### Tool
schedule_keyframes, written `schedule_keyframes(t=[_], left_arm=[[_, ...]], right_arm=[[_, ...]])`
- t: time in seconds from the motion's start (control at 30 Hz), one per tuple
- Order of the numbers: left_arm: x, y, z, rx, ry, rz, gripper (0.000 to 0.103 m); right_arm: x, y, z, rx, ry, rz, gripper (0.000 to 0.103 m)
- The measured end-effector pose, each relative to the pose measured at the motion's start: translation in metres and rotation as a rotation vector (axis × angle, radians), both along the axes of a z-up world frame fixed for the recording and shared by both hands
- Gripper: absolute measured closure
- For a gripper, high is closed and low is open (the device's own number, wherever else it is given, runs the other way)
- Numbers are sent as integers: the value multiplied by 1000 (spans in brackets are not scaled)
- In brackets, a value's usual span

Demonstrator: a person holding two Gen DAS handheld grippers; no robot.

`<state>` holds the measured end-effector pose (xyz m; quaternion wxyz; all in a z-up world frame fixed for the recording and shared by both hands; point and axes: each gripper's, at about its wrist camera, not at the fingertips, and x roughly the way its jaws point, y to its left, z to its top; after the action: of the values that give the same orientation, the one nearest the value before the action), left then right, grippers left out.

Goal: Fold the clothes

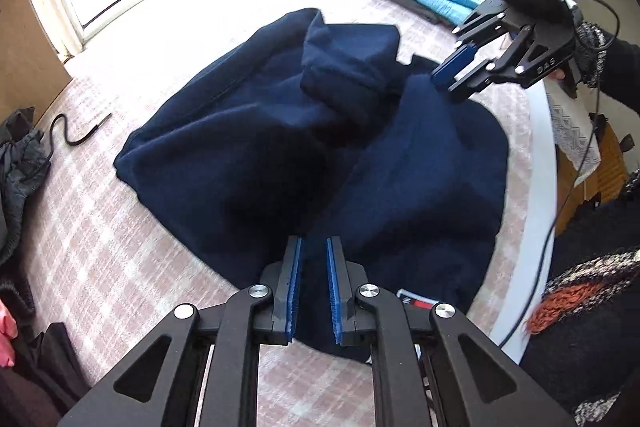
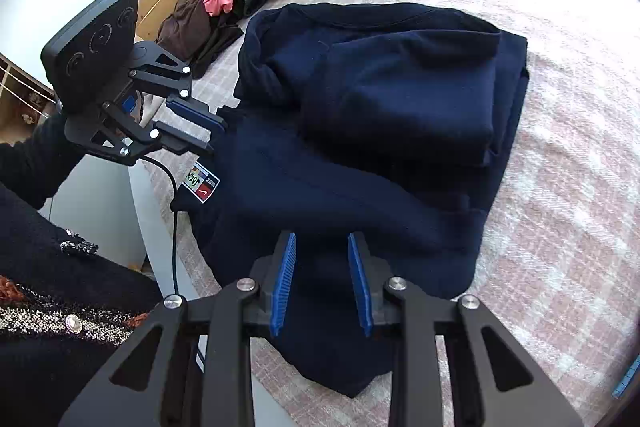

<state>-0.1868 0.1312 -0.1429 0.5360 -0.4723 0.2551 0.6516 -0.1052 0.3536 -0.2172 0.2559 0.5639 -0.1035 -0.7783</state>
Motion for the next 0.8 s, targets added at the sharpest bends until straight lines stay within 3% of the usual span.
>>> schedule_keyframes(t=[0.03, 0.1, 0.13, 0.3, 0.33, 0.37, 0.4, 0.43, 0.53, 0.73, 0.8], left_arm=[[5, 7, 3, 25, -32, -39, 87], [24, 30, 0, 54, -69, -110, 84], [29, 38, -6, 40, -60, -122, 81], [20, 32, -6, -39, 34, -11, 87], [18, 31, -6, -54, 53, 13, 87], [16, 29, -6, -69, 72, 36, 87], [18, 29, -2, -54, 66, 35, 82], [22, 31, 4, -27, 52, 24, 78], [32, 49, 2, 0, 32, -14, 74], [37, 93, -35, -91, 114, -66, 71], [38, 93, -39, -78, 118, -68, 70]], right_arm=[[-3, -3, -5, 11, -9, -2, 76], [-5, 3, -2, 22, -3, -51, 90], [-6, 7, 0, 28, 0, -75, 90], [22, 34, 34, 45, 63, -218, 87], [25, 40, 35, 65, 70, -250, 85], [26, 45, 34, 84, 78, -275, 77], [23, 49, 30, 97, 75, -300, 66], [19, 53, 26, 100, 65, -312, 63], [1, 52, 11, 134, 48, -275, 62], [-18, 31, 3, 209, 98, -131, 62], [-22, 26, 2, 227, 106, -100, 62]])
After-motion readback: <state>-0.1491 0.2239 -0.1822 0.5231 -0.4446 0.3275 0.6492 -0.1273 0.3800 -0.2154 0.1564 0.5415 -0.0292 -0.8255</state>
